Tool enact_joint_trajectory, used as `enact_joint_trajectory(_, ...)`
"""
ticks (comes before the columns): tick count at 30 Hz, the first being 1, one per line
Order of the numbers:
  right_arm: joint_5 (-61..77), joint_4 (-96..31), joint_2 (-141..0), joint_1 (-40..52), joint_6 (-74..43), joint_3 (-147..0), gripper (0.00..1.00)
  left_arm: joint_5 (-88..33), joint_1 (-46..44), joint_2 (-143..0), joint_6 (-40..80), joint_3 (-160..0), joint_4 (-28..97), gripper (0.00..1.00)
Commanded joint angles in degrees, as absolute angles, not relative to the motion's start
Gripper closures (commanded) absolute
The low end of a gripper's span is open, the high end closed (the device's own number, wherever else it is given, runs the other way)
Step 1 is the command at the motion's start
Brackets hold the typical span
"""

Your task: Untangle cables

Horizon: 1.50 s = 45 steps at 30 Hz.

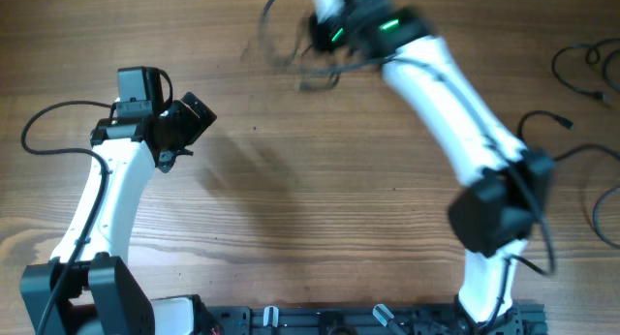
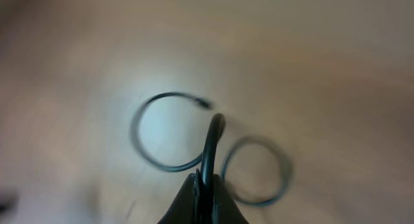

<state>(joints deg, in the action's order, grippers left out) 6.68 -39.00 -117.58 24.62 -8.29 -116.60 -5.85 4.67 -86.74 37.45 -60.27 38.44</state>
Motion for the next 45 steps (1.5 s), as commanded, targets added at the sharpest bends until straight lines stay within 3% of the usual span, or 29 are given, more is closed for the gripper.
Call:
enact_joint_trajectory(1, -7.7, -30.72, -110.98, 15.66, -15.03, -122.43, 0.96, -5.26, 4.99, -87.18, 37.8, -60.23, 38.41, 0.0)
enact_joint_trajectory(6, -16.53, -23.53, -116.42, 2.44, -15.75, -122.34, 0.96, -5.26, 4.99, -87.18, 37.8, -60.23, 38.41, 0.0)
enact_joint_trajectory(12, -17.39, -28.93, -132.55, -10.04, -19.51, -122.34, 0.95, -5.26, 4.99, -87.18, 37.8, -60.23, 38.41, 0.0)
enact_joint_trajectory(14, -17.32, -32.56, -135.94, -12.43, -19.77, -122.34, 0.8, -5.26, 4.99, -87.18, 37.8, -60.23, 38.41, 0.0)
enact_joint_trajectory(16, -17.34, -35.29, -136.57, -14.31, -22.17, -122.34, 0.8, -5.26, 4.99, -87.18, 37.8, -60.23, 38.41, 0.0)
enact_joint_trajectory(17, -17.17, -36.07, -135.83, -15.2, -24.43, -122.37, 0.71, -5.28, 4.99, -87.18, 37.8, -60.23, 38.41, 0.0)
enact_joint_trajectory(18, -16.88, -36.8, -135.0, -15.84, -25.47, -122.37, 0.49, -5.26, 4.99, -87.18, 37.8, -60.23, 38.41, 0.0)
enact_joint_trajectory(20, -16.45, -38.46, -132.38, -16.6, -28.29, -122.37, 0.28, -5.26, 4.99, -87.18, 37.8, -60.23, 38.41, 0.0)
enact_joint_trajectory(21, -15.03, -38.33, -130.34, -16.58, -28.97, -122.37, 0.0, -5.26, 4.99, -87.18, 37.8, -60.23, 38.41, 0.0)
enact_joint_trajectory(25, 0.23, -36.93, -120.92, -16.58, -29.12, -122.37, 0.0, -5.26, 4.99, -87.18, 37.8, -60.23, 38.41, 0.0)
enact_joint_trajectory(26, 12.95, -35.77, -116.05, -16.14, -29.06, -122.37, 0.0, -5.26, 4.99, -87.18, 37.8, -60.23, 38.41, 0.0)
enact_joint_trajectory(28, 20.86, -35.4, -110.43, -14.87, -28.4, -122.37, 0.0, -5.26, 4.99, -87.18, 37.8, -60.23, 38.41, 0.0)
enact_joint_trajectory(32, 21.06, -44.12, -97.3, -7.6, -20.12, -122.37, 0.0, -5.26, 4.99, -87.18, 37.8, -60.23, 38.41, 0.0)
enact_joint_trajectory(36, 18.9, -58.83, -90.74, -3.18, -19.68, -122.37, 0.0, -5.26, 4.99, -87.18, 37.8, -60.23, 38.41, 0.0)
enact_joint_trajectory(45, 18.87, -61.41, -92.92, -3.18, -19.66, -122.34, 0.0, -5.26, 4.99, -87.18, 37.8, -60.23, 38.41, 0.0)
